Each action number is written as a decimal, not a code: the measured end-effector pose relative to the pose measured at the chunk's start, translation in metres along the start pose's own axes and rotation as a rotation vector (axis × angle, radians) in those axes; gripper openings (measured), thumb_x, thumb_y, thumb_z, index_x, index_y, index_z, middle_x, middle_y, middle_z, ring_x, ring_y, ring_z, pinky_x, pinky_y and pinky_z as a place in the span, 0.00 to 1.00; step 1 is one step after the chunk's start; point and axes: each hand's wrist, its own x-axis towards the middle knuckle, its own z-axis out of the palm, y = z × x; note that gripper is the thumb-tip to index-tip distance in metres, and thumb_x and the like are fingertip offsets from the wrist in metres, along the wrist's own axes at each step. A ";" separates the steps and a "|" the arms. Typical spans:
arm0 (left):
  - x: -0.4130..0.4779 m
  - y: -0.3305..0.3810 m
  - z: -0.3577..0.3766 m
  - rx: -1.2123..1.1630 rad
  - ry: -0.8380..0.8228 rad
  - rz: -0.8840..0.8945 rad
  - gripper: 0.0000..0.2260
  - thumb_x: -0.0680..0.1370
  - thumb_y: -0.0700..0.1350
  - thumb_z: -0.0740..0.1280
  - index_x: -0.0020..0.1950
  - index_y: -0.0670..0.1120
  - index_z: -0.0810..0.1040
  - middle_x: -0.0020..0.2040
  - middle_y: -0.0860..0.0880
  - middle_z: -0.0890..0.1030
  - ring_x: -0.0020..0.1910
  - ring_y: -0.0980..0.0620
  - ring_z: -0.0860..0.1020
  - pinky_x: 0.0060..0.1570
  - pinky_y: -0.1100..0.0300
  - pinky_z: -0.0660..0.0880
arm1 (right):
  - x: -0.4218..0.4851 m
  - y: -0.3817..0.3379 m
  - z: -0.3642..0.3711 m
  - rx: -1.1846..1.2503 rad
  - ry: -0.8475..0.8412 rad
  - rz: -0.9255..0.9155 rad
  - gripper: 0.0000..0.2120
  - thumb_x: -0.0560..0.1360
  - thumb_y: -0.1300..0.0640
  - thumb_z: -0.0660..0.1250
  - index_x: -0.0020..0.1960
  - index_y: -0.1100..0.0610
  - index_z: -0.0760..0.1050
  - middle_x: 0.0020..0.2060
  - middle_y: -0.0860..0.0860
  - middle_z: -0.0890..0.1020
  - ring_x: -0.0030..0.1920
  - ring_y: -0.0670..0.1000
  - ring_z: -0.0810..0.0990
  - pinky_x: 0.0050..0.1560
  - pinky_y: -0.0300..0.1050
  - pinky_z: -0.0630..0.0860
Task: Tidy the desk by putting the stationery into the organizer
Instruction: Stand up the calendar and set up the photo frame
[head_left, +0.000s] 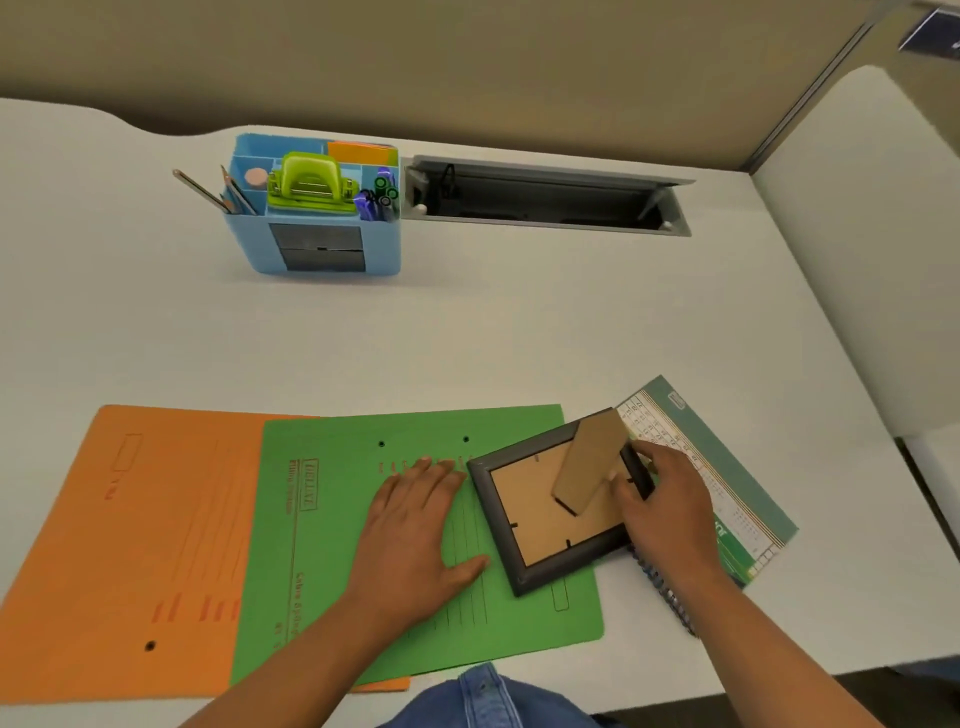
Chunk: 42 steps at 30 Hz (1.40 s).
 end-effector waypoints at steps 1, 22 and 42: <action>0.000 0.004 0.000 0.002 -0.018 -0.014 0.41 0.65 0.71 0.62 0.73 0.52 0.66 0.74 0.53 0.68 0.75 0.50 0.63 0.74 0.48 0.57 | 0.002 0.003 0.000 0.011 -0.017 0.005 0.22 0.74 0.52 0.70 0.66 0.53 0.73 0.60 0.50 0.77 0.59 0.51 0.74 0.59 0.45 0.70; 0.011 0.050 -0.002 0.007 -0.175 -0.130 0.63 0.57 0.72 0.73 0.74 0.62 0.28 0.78 0.48 0.39 0.77 0.49 0.34 0.73 0.51 0.32 | 0.018 0.023 -0.008 0.339 -0.188 0.024 0.17 0.73 0.58 0.72 0.61 0.50 0.75 0.49 0.42 0.78 0.47 0.39 0.76 0.42 0.31 0.69; 0.007 -0.004 -0.040 0.072 -0.240 -0.219 0.66 0.55 0.71 0.75 0.74 0.62 0.28 0.79 0.51 0.38 0.78 0.51 0.39 0.74 0.50 0.38 | -0.002 0.003 0.006 0.290 -0.453 -0.197 0.25 0.73 0.55 0.71 0.65 0.39 0.68 0.50 0.40 0.74 0.45 0.41 0.74 0.42 0.28 0.69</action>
